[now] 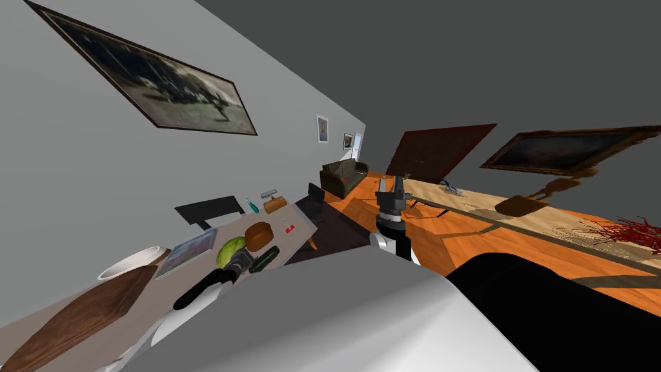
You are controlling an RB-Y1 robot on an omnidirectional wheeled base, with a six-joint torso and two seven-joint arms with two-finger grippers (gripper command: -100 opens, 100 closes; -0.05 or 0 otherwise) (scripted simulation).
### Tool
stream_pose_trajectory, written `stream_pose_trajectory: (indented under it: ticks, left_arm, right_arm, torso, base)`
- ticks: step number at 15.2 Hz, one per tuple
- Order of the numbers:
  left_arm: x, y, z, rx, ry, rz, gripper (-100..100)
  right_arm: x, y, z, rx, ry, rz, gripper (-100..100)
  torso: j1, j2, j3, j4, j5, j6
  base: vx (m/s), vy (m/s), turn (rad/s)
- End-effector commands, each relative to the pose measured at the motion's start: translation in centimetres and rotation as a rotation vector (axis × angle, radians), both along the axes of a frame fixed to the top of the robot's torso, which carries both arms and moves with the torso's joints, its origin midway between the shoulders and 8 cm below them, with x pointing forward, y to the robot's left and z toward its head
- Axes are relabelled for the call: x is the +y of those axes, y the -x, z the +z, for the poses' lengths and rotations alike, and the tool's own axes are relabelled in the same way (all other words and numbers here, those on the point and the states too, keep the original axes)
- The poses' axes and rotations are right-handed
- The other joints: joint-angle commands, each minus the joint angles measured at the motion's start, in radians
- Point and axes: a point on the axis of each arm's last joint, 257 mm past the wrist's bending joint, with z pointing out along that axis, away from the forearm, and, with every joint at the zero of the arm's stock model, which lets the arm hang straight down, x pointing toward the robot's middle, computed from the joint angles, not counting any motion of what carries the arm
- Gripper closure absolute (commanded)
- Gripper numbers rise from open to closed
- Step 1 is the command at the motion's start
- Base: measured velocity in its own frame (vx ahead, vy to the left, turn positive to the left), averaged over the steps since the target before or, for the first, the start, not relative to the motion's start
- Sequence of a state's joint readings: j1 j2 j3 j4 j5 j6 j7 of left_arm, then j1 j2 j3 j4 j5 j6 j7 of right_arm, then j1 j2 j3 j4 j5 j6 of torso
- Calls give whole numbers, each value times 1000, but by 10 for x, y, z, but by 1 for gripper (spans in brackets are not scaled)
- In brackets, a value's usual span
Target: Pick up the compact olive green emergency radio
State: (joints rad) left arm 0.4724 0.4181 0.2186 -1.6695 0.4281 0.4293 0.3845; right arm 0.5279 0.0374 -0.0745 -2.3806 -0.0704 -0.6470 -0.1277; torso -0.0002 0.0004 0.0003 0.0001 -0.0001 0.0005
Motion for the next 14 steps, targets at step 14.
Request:
stream_pose_trajectory:
  ticks: [14]
  left_arm:
    - [40,114,-86,375,207,228,-100]
  right_arm:
    - [0,0,0,0,0,0,0]
  torso:
    - [1,0,0,0,0,0]
  base:
    - [8,-5,-216]
